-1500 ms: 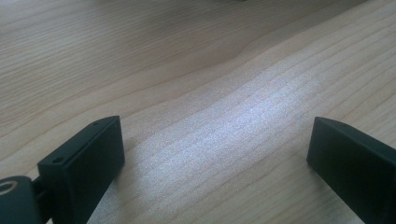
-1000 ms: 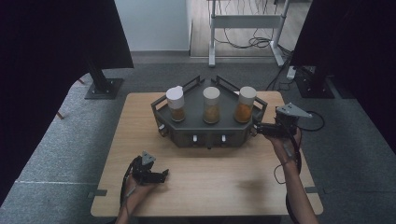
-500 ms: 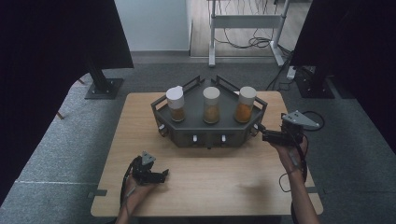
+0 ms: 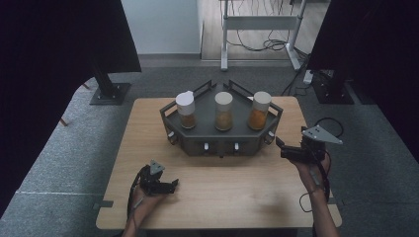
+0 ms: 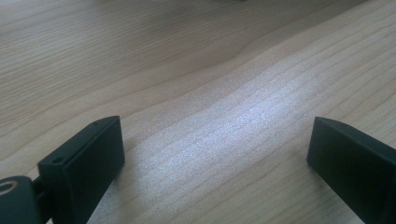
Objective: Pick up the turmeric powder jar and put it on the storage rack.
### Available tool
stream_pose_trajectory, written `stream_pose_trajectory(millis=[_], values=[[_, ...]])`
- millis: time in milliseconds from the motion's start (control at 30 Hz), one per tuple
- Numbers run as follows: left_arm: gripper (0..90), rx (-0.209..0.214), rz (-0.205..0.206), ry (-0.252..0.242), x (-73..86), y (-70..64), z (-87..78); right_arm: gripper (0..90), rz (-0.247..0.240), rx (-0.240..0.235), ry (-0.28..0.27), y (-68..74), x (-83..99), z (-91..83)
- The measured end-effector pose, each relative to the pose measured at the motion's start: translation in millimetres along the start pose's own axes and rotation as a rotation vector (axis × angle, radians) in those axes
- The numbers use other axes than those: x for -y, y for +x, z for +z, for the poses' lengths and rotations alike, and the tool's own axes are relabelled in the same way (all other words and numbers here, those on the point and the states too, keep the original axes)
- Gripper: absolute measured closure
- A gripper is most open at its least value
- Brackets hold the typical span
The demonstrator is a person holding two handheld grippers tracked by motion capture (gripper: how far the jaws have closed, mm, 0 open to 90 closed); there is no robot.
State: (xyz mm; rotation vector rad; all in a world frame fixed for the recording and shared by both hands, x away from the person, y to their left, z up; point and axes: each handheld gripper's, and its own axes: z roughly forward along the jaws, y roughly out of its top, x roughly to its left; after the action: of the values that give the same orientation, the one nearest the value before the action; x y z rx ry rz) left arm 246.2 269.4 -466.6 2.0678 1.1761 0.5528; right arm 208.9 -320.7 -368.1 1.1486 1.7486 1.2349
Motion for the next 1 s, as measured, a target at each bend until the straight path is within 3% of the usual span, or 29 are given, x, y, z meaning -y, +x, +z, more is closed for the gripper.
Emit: stream_pose_trajectory(millis=[367,1000], values=[[3.7,-0.001,-0.001,-0.003,0.4,-0.2,0.2,2.8,0.007,0.011,-0.004,0.6,7.5,-15.2],[3.7,-0.001,0.0,-0.003,0.5,-0.1,0.2,3.4,-0.005,0.022,0.019,4.7,22.9,-23.8]])
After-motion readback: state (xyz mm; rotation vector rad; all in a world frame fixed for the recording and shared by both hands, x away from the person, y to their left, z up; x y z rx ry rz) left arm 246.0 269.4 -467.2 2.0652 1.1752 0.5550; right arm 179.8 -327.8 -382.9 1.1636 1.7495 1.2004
